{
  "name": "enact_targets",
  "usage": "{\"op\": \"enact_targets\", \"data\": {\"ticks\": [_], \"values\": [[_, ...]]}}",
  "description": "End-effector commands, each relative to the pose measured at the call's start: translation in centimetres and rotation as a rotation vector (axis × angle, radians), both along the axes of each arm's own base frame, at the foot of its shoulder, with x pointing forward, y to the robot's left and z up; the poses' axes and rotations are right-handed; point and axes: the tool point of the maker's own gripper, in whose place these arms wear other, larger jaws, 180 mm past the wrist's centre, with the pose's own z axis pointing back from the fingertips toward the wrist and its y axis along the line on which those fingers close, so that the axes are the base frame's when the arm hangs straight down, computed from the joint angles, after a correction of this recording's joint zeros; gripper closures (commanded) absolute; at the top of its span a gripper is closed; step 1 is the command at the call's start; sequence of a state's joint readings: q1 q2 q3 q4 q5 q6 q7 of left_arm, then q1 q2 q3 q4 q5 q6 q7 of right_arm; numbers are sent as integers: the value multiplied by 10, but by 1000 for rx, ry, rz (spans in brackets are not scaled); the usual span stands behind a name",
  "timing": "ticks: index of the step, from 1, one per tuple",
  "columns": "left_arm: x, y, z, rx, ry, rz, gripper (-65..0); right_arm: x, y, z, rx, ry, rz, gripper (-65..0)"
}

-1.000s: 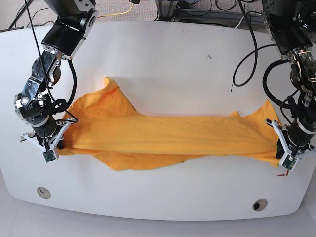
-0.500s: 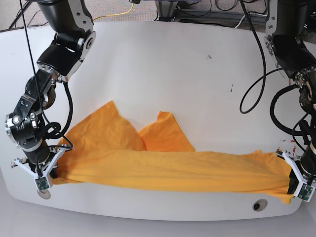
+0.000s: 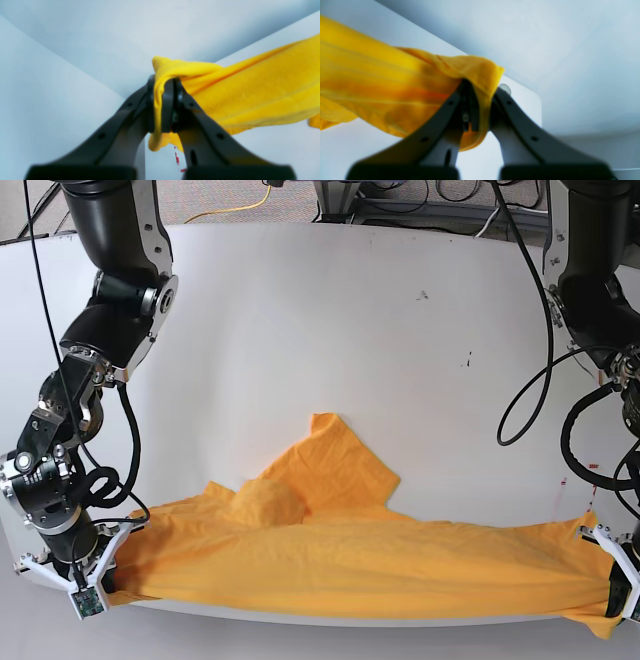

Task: Layout the t-shirt on the table in an organized manner, then fold the t-shirt properly
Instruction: 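Lift the shirt with both grippers and swing it away from the robot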

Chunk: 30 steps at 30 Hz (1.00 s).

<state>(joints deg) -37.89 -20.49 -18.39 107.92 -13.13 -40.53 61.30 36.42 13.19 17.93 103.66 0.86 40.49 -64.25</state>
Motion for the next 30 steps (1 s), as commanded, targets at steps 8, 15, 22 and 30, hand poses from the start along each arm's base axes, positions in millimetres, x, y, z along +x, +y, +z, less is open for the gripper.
{"op": "enact_targets", "data": {"ticks": [8, 15, 22, 30], "values": [[14, 8, 50, -29, -95, 0, 0, 25, -21, 56, -2, -68, -31, -17], [28, 17, 72, -80, -109, 1, 0, 50, -15, 81, -30, -72, 13, -16], [32, 15, 106, -92, -166, -15, 0, 61, -13, 116, -50, -114, 29, -16], [35, 3, 107, -66, -158, -39, 0, 63, -11, 120, -59, -113, 33, -16]]}}
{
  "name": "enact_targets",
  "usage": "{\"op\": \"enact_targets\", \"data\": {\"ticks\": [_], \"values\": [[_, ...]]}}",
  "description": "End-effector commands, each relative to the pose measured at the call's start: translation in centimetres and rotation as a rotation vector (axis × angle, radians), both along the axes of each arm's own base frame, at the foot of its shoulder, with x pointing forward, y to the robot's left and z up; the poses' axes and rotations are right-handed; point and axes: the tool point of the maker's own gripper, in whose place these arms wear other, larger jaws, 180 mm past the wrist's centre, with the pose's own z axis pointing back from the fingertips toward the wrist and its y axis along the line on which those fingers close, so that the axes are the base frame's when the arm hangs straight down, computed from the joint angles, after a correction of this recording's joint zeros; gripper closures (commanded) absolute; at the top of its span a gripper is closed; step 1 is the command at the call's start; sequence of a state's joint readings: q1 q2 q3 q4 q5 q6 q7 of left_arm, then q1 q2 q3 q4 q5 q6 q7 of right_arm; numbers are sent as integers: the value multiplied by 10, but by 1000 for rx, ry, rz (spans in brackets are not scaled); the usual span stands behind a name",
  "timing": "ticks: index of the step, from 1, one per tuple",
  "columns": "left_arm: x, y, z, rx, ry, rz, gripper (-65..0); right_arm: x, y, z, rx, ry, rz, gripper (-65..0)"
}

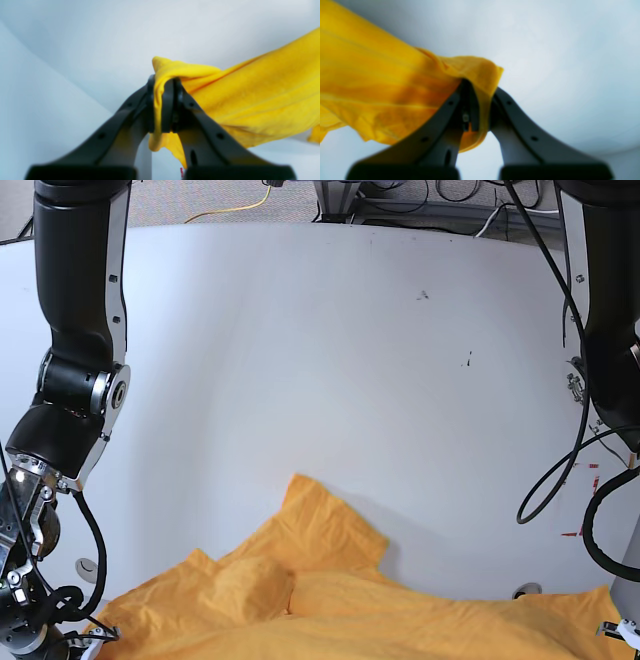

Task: Layout the t-shirt on the table in an organized manner, then fold the t-shirt properly
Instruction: 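Lift the shirt with both grippers and swing it away from the robot, then drag the held shirt back across the table and lay it flat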

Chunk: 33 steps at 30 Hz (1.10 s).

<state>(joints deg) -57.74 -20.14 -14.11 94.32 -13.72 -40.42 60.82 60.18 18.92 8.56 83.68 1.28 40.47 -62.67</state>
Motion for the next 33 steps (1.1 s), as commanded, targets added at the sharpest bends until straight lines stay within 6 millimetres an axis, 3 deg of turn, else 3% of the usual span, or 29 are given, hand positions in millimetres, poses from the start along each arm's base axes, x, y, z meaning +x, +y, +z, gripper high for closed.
{"op": "enact_targets", "data": {"ticks": [1, 4, 10, 14, 20, 27, 33], "values": [[-4, 7, 5, 1, -21, 20, 0, -4, -4, 10, -11, -35, -15, -16], [-2, 6, -12, 0, 15, 12, 0, -7, -4, -4, -19, -17, -14, -16], [-8, -5, -5, -6, -15, -38, 0, -9, -12, -8, -31, -7, -30, -16], [-7, -4, -13, -9, 1, -36, 0, -11, -14, -13, -35, 10, -39, -16], [-15, -4, -65, 25, 99, -25, 0, -34, -25, -49, -96, 84, -82, -14], [-39, -5, -146, 79, 260, -17, 0, -73, -15, -122, -166, 206, -68, -14], [-70, 18, -210, 99, 455, 62, 0, -106, 2, -179, -179, 309, -27, -14]]}}
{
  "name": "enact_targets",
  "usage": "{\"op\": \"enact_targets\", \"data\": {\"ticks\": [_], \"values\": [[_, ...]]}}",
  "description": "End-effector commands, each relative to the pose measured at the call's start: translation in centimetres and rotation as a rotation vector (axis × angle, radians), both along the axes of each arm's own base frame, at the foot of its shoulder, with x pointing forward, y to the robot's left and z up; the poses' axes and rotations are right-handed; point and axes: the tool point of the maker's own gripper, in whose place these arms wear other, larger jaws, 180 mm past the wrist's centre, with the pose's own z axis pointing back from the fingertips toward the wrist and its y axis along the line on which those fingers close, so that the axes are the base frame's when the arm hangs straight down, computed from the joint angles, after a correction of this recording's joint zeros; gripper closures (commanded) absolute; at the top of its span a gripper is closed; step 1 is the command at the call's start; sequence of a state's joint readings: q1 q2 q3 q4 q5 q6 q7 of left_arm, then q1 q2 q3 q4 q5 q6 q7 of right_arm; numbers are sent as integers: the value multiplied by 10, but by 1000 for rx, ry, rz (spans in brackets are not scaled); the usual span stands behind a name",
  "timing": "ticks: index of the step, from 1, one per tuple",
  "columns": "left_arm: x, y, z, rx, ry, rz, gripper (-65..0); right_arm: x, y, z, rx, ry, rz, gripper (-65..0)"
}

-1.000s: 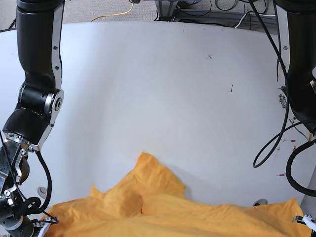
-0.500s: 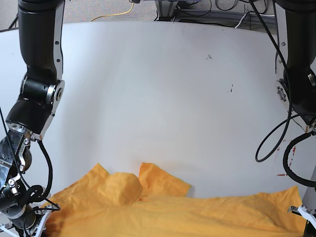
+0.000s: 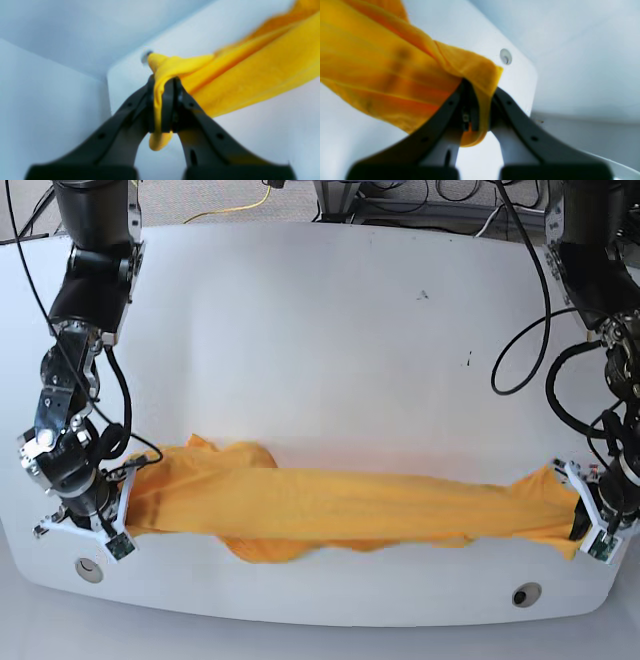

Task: Layout the t-shirt on the table in an organized manner, then fold the t-shirt properly
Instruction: 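Drag the held shirt back across the table and lay it flat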

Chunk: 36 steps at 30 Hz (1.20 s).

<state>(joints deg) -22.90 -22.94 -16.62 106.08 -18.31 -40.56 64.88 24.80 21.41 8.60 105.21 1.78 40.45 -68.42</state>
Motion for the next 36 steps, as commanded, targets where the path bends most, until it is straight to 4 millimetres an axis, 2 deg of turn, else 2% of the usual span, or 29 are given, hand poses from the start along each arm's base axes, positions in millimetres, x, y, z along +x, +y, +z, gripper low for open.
{"op": "enact_targets", "data": {"ticks": [1, 7, 12, 18, 24, 27, 33, 36], "values": [[-8, 17, -3, 32, 22, 54, 0, -8, 4, 0, -5, -18, 3, -14], [-40, 32, -55, 35, 170, 103, 0, -47, 21, -51, 9, 93, 29, -14], [-61, 39, -83, 35, 250, 122, 0, -72, 27, -83, 23, 178, 34, -16], [-88, 41, -117, 42, 352, 126, 0, -98, 28, -112, 26, 267, 32, -17], [-115, 41, -146, 48, 449, 124, -1, -119, 33, -133, 44, 330, 33, -17], [-125, 40, -156, 51, 482, 120, -43, -129, 36, -142, 52, 359, 33, -19], [-150, 41, -176, 58, 558, 123, -232, -154, 39, -163, 64, 431, 32, -19], [-158, 42, -182, 60, 582, 125, -285, -166, 46, -173, 85, 463, 32, -21]]}}
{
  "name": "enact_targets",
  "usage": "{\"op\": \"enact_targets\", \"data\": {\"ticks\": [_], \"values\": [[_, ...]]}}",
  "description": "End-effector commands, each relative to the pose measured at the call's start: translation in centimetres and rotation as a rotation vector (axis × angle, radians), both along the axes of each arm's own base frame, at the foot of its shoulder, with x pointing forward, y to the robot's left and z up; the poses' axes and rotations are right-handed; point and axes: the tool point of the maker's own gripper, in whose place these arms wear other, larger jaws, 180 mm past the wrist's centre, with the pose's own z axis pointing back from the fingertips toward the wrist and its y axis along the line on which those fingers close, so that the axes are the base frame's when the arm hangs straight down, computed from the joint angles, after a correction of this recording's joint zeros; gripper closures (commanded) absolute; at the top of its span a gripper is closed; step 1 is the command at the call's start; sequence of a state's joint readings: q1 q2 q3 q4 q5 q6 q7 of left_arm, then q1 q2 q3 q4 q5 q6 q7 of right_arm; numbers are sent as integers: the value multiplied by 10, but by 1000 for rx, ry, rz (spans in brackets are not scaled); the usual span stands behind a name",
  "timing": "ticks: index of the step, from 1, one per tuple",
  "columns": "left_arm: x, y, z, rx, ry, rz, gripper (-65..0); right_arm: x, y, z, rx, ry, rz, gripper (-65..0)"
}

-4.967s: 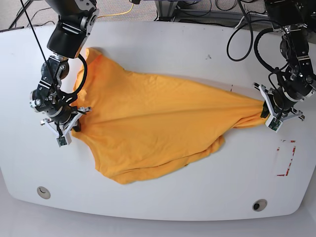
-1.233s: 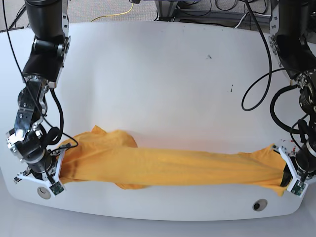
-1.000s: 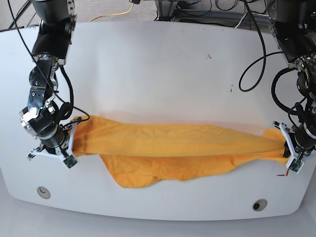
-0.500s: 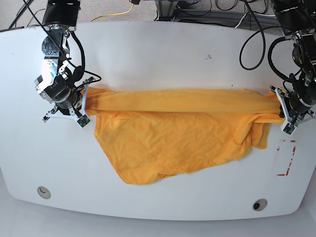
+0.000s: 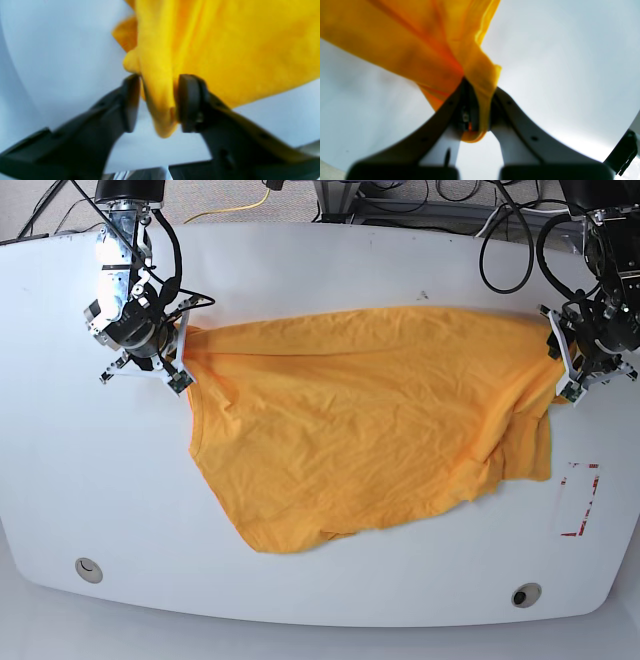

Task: Layout the t-shirt on the table in an organized manner, then fold the t-shirt properly
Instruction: 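Drag the held shirt back across the table and lay it flat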

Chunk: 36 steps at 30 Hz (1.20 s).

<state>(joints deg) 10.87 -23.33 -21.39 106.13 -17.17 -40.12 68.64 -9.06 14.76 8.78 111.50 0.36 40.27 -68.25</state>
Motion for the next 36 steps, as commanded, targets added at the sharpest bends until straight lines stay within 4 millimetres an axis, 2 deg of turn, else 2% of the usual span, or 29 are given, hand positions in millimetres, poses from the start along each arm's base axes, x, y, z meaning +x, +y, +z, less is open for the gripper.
{"op": "enact_targets", "data": {"ticks": [1, 5, 12, 14, 17, 21, 29, 36], "values": [[2, 7, 8, 27, -18, -2, -289, -2, 4, 2, 14, -11, -2, -21], [-9, 16, 5, 55, 17, -8, -281, -18, 8, -8, 27, 29, -5, -81], [-30, 18, -8, 60, 79, -9, -289, -41, 17, -23, 51, 88, -11, -366], [-36, 18, -12, 61, 99, -10, -317, -44, 17, -24, 51, 96, -11, -445], [-43, 18, -17, 60, 120, -13, -389, -45, 18, -25, 54, 97, -11, -520], [-52, 17, -22, 60, 144, -15, -449, -42, 20, -15, 50, 65, -1, -539], [-50, 19, -19, 63, 136, -11, -440, -32, 15, -3, 44, 19, -9, -541], [-26, 40, 8, 99, 45, 27, -439, 2, 7, 22, 111, -94, -65, -541]]}}
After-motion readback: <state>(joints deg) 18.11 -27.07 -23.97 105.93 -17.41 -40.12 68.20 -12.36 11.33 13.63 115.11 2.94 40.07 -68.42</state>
